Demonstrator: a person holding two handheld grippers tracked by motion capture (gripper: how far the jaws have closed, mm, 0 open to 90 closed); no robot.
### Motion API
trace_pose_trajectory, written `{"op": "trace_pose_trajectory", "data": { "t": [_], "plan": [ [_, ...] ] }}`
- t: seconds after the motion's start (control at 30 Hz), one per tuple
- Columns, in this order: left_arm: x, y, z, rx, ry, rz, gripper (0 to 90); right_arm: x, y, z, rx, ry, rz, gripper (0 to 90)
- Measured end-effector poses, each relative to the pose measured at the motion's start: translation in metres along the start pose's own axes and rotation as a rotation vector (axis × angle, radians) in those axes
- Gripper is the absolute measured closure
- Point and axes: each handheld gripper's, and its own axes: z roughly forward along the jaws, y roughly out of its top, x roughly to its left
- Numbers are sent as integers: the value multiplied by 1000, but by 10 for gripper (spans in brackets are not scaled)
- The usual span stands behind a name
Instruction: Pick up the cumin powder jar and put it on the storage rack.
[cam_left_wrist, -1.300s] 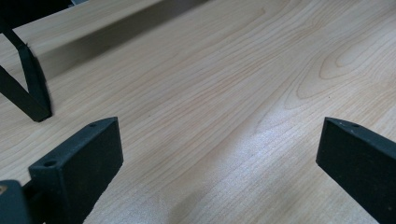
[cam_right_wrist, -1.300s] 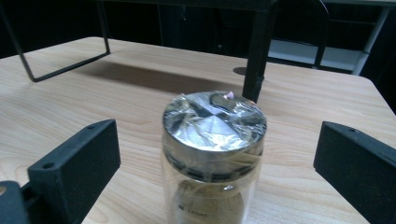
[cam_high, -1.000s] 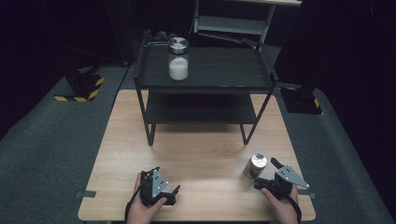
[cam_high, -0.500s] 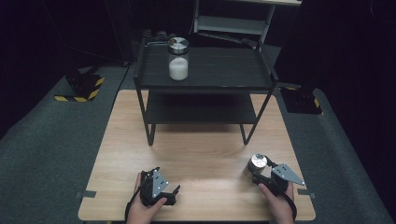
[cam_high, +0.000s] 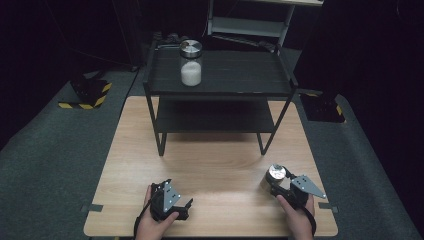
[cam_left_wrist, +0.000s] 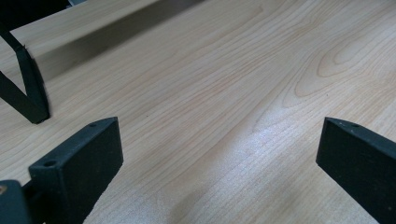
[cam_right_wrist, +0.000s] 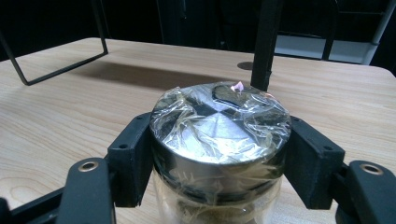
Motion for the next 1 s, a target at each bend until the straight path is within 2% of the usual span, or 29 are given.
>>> {"op": "trace_pose_trajectory", "data": {
  "t": [0.2,0.53,0.8,1.0],
  "plan": [
    [2,0,0,-2,-6,-4,9,2,3,-6,-19,-7,2,328],
    [5,-2,-1,-9,-20,-16,9,9,24,-13,-40,37,-13,328],
    [8,-3,-1,-13,-30,-23,9,11,55,-18,-76,71,-27,328],
    [10,-3,-1,-14,-39,-26,9,12,78,-20,-101,80,-47,328]
  ]
}}
